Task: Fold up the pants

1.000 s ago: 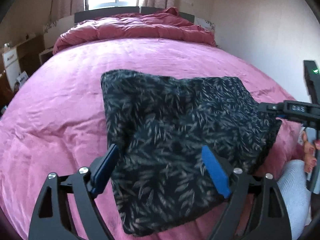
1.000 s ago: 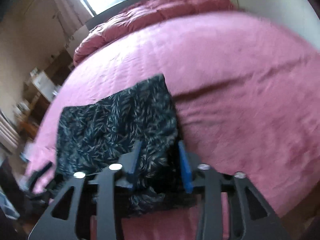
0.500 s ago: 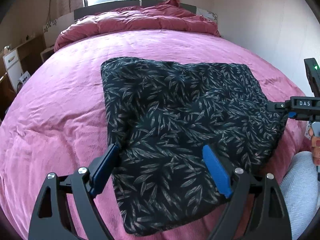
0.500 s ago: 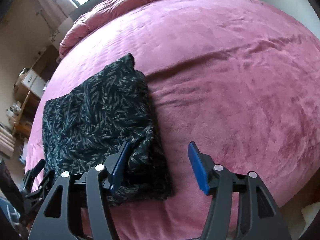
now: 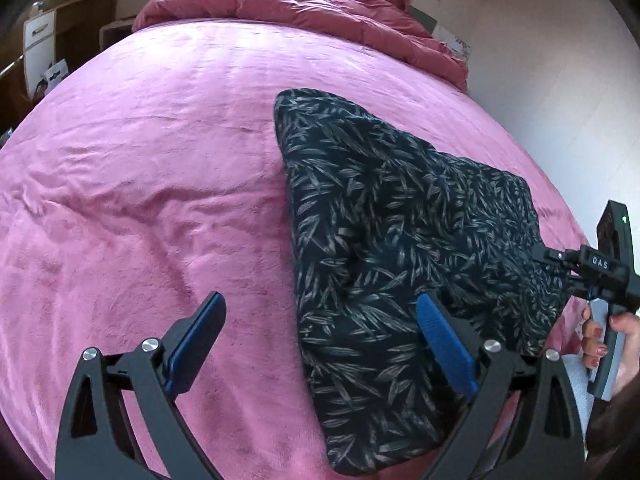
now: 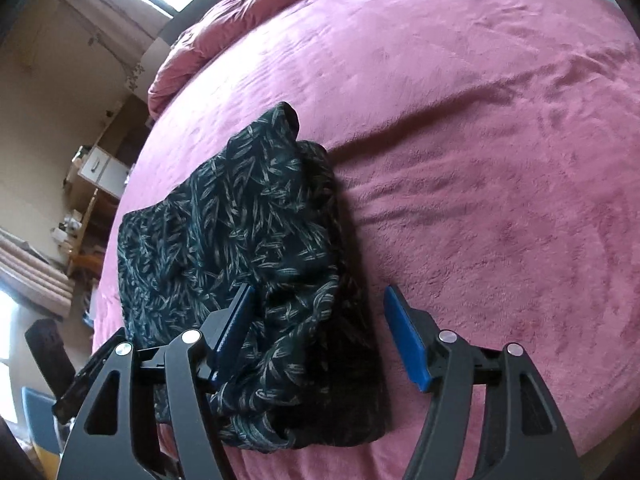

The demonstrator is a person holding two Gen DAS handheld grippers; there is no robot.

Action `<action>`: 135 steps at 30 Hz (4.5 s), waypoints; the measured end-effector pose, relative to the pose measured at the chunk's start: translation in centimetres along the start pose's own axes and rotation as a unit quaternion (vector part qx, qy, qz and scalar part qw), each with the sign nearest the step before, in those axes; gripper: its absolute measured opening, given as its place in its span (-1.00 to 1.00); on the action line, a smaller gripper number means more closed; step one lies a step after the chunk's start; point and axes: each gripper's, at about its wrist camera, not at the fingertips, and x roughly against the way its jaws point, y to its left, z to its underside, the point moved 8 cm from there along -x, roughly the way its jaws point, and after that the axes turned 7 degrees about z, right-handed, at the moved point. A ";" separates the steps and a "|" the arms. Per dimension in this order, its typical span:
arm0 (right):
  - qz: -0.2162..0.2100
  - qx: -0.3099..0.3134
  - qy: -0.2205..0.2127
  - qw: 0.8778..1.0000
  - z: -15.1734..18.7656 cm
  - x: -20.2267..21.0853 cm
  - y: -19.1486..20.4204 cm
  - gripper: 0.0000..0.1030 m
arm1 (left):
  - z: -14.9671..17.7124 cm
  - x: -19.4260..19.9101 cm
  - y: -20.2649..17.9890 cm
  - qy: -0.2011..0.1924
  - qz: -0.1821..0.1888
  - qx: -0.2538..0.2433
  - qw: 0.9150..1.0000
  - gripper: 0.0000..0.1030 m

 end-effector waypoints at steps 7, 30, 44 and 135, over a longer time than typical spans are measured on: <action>-0.001 -0.005 0.004 1.000 0.3 -0.1 -0.4 0.29 | 0.6 -0.7 -1.7 0.010 0.022 -0.021 0.999 0.86; -0.088 0.093 -0.122 0.984 -7.1 3.0 8.8 -0.49 | -8.2 2.1 -5.4 -0.058 0.042 -0.124 0.990 -0.41; -0.022 0.119 -0.133 0.984 -15.0 -11.1 13.3 0.03 | -14.6 -5.9 6.3 -0.075 -0.052 -0.077 0.993 0.19; 0.092 0.180 -0.209 0.957 2.6 -1.4 16.7 0.88 | -2.9 2.9 2.3 -0.147 -0.167 -0.016 0.975 0.96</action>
